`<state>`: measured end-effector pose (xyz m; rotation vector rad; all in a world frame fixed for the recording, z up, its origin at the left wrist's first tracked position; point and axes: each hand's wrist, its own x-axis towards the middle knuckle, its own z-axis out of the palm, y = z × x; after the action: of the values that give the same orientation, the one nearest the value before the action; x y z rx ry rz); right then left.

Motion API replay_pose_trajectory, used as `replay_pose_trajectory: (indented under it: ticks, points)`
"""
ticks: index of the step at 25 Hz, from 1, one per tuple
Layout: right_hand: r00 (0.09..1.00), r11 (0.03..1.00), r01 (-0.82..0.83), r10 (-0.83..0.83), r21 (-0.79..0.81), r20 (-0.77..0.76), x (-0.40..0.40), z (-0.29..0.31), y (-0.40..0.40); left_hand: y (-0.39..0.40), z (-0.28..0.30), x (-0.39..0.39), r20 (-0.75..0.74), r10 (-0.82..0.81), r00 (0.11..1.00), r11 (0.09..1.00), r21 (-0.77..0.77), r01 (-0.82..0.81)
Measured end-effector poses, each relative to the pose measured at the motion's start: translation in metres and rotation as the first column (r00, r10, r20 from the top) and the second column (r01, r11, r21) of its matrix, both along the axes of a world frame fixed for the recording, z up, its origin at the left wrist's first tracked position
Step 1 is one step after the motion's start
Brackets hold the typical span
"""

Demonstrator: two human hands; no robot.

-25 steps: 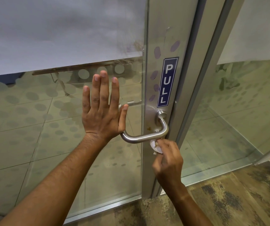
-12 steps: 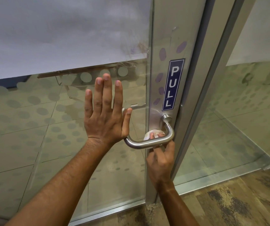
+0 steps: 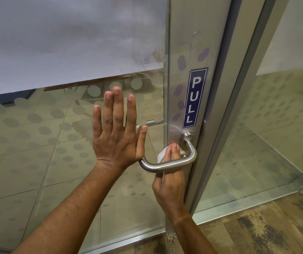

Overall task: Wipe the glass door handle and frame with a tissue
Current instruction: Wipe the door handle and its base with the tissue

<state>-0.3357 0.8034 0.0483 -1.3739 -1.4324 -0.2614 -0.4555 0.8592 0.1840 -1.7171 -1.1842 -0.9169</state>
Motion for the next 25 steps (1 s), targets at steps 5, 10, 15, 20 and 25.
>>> replay_pose_trajectory:
  ticks: [5,10,15,20,25]
  points:
    - [0.975,0.985,-0.079,0.109,-0.153,0.193,0.015,0.000,0.004,-0.001,0.000,0.000,0.001,0.005,1.000,1.000,-0.010,-0.005]
    - [0.922,0.978,0.002,0.079,-0.208,0.380,0.026,-0.004,0.006,0.000,0.001,0.000,0.011,-0.004,1.000,1.000,-0.013,0.004]
    - [0.934,0.975,-0.018,0.095,-0.221,0.344,0.026,-0.004,0.001,-0.002,0.001,0.000,0.009,0.002,1.000,1.000,-0.019,-0.001]
    - [0.932,0.981,-0.002,0.072,-0.193,0.355,0.021,0.007,0.009,-0.001,0.002,0.000,0.008,0.000,1.000,1.000,-0.020,0.000]
    - [0.923,0.983,-0.010,0.079,-0.182,0.376,0.025,0.003,0.002,-0.001,0.000,0.000,0.007,0.008,1.000,1.000,-0.019,-0.008]
